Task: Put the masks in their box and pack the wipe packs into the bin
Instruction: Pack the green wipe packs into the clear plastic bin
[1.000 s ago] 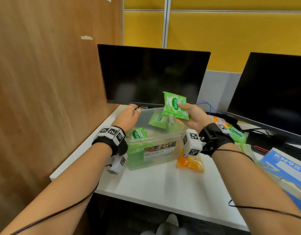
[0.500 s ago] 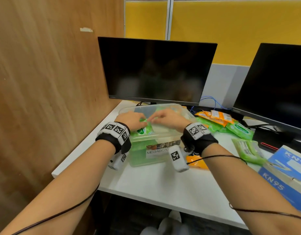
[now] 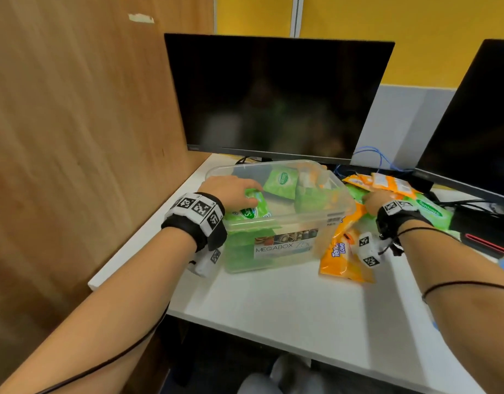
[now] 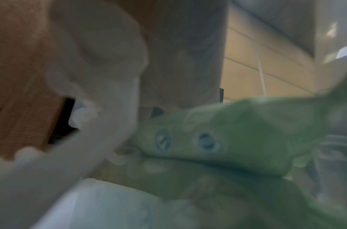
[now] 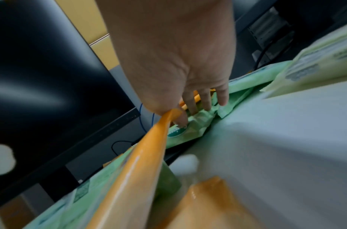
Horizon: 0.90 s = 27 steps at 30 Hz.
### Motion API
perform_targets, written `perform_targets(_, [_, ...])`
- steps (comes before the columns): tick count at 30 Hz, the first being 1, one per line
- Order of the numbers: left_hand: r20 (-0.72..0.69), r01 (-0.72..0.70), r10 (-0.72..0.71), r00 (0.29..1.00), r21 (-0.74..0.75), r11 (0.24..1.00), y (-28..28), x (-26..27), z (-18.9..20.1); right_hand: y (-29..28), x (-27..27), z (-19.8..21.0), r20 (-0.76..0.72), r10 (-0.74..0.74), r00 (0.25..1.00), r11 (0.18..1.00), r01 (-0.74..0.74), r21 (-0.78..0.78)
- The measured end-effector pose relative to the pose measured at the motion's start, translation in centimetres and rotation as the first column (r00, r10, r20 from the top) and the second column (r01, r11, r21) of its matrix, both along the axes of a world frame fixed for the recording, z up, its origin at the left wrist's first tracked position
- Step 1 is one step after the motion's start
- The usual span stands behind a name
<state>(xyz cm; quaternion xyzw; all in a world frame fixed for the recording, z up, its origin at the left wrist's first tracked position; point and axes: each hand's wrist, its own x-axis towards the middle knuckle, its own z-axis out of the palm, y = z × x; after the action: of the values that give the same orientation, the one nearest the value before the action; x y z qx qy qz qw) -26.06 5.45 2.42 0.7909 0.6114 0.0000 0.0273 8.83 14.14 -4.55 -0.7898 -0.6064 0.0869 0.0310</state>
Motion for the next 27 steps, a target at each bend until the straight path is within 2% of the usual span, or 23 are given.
perform_targets(1, [0.004,-0.005,0.005,1.0,0.0,1.0,0.0,0.0,0.0,-0.1,0.0,0.2,0.027,0.04,0.999,0.999,-0.04,-0.005])
perform_targets(4, [0.003,-0.007,0.007,1.0,-0.01,1.0,0.3,0.1,-0.1,-0.9,0.5,0.8,0.242,0.172,0.955,0.978,-0.195,0.076])
perform_targets(6, [-0.009,-0.004,0.004,1.0,-0.017,1.0,0.6,0.3,0.0,-1.4,0.8,0.4,0.321,0.192,0.927,0.978,-0.207,0.011])
perform_targets(10, [-0.021,-0.003,0.002,1.0,-0.029,1.0,1.0,0.2,-0.2,-1.0,0.7,-1.5,0.112,0.051,0.992,0.998,-0.048,-0.028])
perform_targets(12, [-0.027,0.004,-0.005,1.0,-0.029,1.0,1.1,0.1,-0.2,-0.3,0.8,-2.1,0.027,-0.03,0.999,0.998,0.032,-0.055])
perform_targets(17, [-0.008,0.039,-0.039,0.999,-0.001,0.999,0.9,0.2,0.0,-0.5,1.4,-0.9,-0.011,-0.079,0.997,0.995,0.079,-0.056])
perform_targets(18, [0.013,0.049,-0.049,0.999,0.0,0.999,1.0,0.2,0.0,-0.4,1.6,-0.5,-0.058,-0.108,0.993,0.993,0.104,-0.059])
perform_targets(20, [0.033,0.057,-0.056,0.998,-0.022,0.998,1.1,0.2,0.0,-0.4,2.3,0.8,-0.273,-0.153,0.95,0.988,0.14,-0.066])
perform_targets(21, [0.027,0.05,-0.05,0.998,-0.034,0.998,1.2,0.2,-0.1,-0.8,2.0,2.1,-0.434,-0.156,0.887,0.988,0.137,-0.076])
perform_targets(22, [0.02,0.039,-0.038,0.999,-0.041,0.998,1.2,0.1,-0.2,-0.8,1.9,3.1,-0.675,-0.171,0.718,0.984,0.164,-0.075])
perform_targets(23, [0.017,0.023,-0.022,1.0,-0.044,0.999,1.2,0.1,-0.2,-0.8,1.6,4.2,-0.841,-0.21,0.499,0.97,0.212,-0.117])
perform_targets(24, [0.02,0.014,-0.013,1.0,-0.045,0.999,1.1,0.1,-0.1,-1.3,1.1,5.5,-0.916,-0.207,0.343,0.96,0.254,-0.122])
perform_targets(26, [0.014,0.014,-0.013,1.0,-0.047,0.999,0.9,0.2,0.1,-2.2,0.0,8.0,-0.949,-0.183,0.255,0.953,0.282,-0.108])
perform_targets(27, [-0.003,0.017,-0.017,1.0,-0.049,0.999,0.8,0.3,0.3,-2.9,-0.7,9.2,-0.974,-0.133,0.182,0.961,0.265,-0.082])
